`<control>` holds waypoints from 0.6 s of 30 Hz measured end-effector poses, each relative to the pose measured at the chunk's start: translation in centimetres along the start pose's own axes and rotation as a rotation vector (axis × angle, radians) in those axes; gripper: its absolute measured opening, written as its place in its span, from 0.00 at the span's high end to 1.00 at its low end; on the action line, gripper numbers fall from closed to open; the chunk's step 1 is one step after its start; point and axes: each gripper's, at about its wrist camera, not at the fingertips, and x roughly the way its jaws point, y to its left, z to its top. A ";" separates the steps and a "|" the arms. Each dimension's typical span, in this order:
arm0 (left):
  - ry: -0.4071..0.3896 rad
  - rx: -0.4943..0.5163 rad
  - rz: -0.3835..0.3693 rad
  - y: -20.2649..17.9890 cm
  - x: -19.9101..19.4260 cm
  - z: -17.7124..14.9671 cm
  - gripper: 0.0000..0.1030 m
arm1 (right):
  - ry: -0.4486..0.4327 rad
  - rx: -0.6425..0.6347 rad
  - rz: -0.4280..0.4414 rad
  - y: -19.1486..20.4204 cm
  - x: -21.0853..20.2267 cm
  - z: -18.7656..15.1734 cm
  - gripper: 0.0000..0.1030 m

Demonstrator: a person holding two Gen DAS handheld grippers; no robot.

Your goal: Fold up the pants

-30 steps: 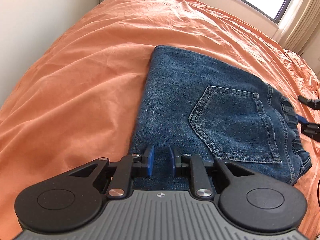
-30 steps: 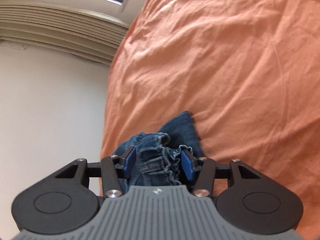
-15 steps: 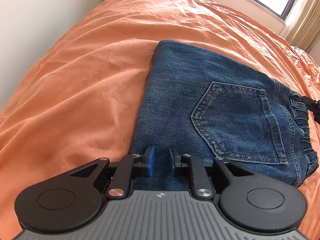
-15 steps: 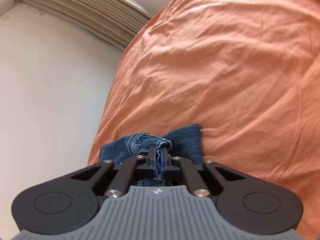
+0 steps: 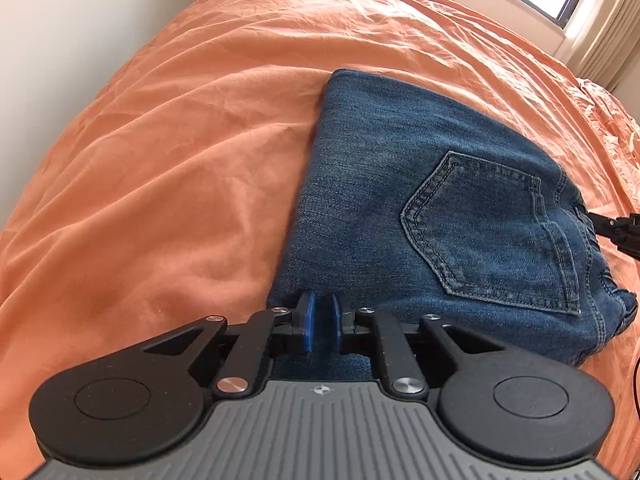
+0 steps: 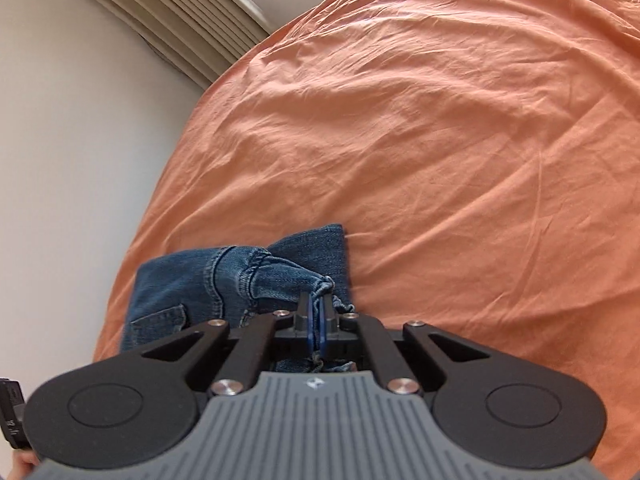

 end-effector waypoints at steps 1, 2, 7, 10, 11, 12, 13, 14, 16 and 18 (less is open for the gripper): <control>0.009 0.008 0.003 -0.1 0.0 -0.1 0.85 | 0.004 -0.013 -0.011 0.2 0.1 0.1 1.00; 0.021 0.014 0.004 -0.1 -0.1 -0.3 0.85 | 0.010 -0.030 -0.022 0.5 0.1 0.2 1.00; 0.002 0.026 0.008 -0.6 -2.3 -1.0 0.84 | -0.055 -0.210 -0.092 3.7 -3.3 -0.3 0.93; -0.023 0.062 -0.008 -1.5 -3.6 -2.0 0.82 | -0.094 -0.351 -0.077 6.2 -5.8 -2.5 0.93; -0.023 0.073 -0.007 -1.8 -3.7 -2.4 0.82 | -0.103 -0.386 -0.067 6.9 -6.4 -3.6 0.93; -0.022 0.082 0.002 -1.9 -3.8 -2.8 0.82 | -0.105 -0.414 -0.058 7.5 -6.9 -4.6 0.93; -0.023 0.089 0.013 -2.0 -3.8 -3.2 0.82 | -0.108 -0.442 -0.058 8.0 -7.2 -5.9 0.92; -0.026 0.095 0.022 -2.0 -4.0 -3.7 0.81 | -0.110 -0.473 -0.061 8.5 -7.4 -7.2 0.92; -0.023 0.081 0.023 -1.7 -3.9 -4.3 0.81 | -0.100 -0.524 -0.079 8.9 -7.4 -9.3 0.91; -0.024 0.057 0.024 -1.2 -3.7 -4.8 0.76 | -0.080 -0.557 -0.113 8.8 -6.5 -11.2 0.86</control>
